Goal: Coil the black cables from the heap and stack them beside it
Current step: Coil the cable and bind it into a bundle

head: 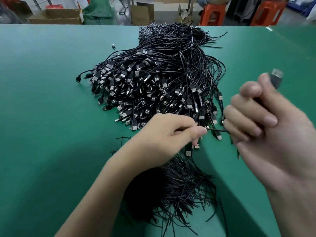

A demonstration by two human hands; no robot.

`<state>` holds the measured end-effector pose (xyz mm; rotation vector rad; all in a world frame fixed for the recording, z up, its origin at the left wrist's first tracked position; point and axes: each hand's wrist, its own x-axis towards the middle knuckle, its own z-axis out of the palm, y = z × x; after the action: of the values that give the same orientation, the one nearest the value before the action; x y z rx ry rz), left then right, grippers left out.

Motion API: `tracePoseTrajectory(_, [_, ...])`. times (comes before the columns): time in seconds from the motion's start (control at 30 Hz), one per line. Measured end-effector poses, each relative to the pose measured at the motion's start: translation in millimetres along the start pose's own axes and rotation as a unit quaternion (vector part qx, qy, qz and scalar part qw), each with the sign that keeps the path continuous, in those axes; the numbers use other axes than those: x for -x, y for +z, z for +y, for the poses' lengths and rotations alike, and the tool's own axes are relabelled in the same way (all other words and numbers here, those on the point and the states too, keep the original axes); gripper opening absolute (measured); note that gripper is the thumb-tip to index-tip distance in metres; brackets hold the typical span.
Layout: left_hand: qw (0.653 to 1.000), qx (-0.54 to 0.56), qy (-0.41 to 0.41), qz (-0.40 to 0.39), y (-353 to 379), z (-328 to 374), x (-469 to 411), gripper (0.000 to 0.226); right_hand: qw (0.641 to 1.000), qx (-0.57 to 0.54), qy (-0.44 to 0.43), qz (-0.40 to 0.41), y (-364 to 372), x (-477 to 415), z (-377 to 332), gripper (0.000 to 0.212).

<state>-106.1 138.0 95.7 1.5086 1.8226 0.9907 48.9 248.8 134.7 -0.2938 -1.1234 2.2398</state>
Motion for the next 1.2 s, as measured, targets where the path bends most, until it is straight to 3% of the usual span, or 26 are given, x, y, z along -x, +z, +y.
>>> tracePoseTrajectory(0.13, [0.999, 0.041, 0.009, 0.026, -17, -5, 1, 0.041, 0.966, 0.201, 0.102, -0.124, 1, 7, 2, 0.042])
tracePoseTrajectory(0.2, [0.999, 0.049, -0.004, 0.021, -18, -3, 0, 0.044, 0.913, 0.357, 0.135, -0.142, 3, 10, 9, 0.047])
tracePoseTrajectory(0.3, [0.997, 0.059, -0.047, 0.017, -15, 4, 0, 0.044, 0.806, 0.548, 0.172, -0.142, 8, 10, 21, 0.050])
tracePoseTrajectory(0.37, [0.995, 0.057, -0.071, 0.037, -14, 5, 1, 0.049, 0.767, 0.602, 0.184, -0.123, 10, 9, 25, 0.049])
tracePoseTrajectory(0.4, [0.995, 0.054, -0.077, 0.042, -14, 6, 1, 0.049, 0.765, 0.608, 0.182, -0.110, 10, 8, 27, 0.049])
tracePoseTrajectory(0.53, [0.995, 0.027, -0.047, 0.088, -8, 10, 3, 0.036, 0.835, 0.535, 0.128, -0.020, 2, 1, 33, 0.056])
tracePoseTrajectory(0.63, [0.992, -0.006, -0.005, 0.127, -3, 20, 8, 0.032, 0.913, 0.393, 0.107, 0.024, -5, -4, 37, 0.056])
tracePoseTrajectory(0.7, [0.994, 0.031, 0.015, 0.108, 2, 28, 9, 0.029, 0.946, 0.309, 0.086, 0.052, -10, -7, 37, 0.054])
tracePoseTrajectory(0.97, [1.000, -0.021, -0.010, 0.003, 22, 19, -2, 0.025, 0.985, 0.125, 0.018, 0.114, -15, -15, 31, 0.048])
tracePoseTrajectory(1.1, [0.998, -0.003, -0.061, -0.026, 13, 7, -4, 0.025, 0.997, 0.039, -0.006, 0.074, -8, -9, 24, 0.039])
tracePoseTrajectory(1.2, [0.999, -0.022, -0.032, -0.035, -3, 3, 0, 0.022, 1.000, 0.005, 0.013, 0.014, -5, -6, 19, 0.036])
